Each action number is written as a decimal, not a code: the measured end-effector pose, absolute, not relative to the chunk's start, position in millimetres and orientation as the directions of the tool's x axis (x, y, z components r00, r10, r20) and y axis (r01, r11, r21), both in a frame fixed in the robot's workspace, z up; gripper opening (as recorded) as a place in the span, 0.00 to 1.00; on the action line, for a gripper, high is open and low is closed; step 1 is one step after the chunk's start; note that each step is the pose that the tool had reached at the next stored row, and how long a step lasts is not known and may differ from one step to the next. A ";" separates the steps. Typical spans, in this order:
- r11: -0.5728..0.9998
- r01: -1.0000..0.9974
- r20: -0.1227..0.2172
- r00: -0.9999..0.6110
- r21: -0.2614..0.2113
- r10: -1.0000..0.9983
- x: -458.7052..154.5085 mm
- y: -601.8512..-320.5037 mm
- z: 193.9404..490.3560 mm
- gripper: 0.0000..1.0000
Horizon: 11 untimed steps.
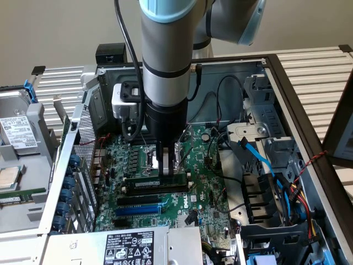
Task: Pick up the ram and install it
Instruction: 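Insert the ram into the slot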
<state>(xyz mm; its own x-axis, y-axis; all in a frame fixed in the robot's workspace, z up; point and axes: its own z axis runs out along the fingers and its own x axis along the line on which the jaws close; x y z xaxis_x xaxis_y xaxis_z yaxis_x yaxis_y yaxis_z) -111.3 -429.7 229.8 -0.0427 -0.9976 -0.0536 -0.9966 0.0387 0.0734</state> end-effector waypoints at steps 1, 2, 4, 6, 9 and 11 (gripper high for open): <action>0.039 -0.997 -0.054 -0.043 0.073 -0.998 -111.3 -429.7 229.8 0.12; 0.039 -0.997 -0.054 -0.043 0.073 -0.998 -111.3 -429.7 229.8 0.12; 0.039 -0.997 -0.053 -0.043 0.073 -0.998 -111.6 -429.7 229.8 0.12; 0.039 -0.997 -0.053 -0.043 0.073 -0.998 -111.6 -429.8 229.8 0.12; 0.039 -0.997 -0.053 -0.043 0.072 -0.998 -111.6 -429.8 229.2 0.12; 0.039 -0.997 -0.053 -0.043 0.072 -0.998 -111.5 -429.8 228.5 0.12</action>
<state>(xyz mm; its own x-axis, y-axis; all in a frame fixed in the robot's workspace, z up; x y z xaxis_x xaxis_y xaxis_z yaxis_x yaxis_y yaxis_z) -111.5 -429.8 228.5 -0.0431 -0.9977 -0.0527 -0.9966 0.0393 0.0718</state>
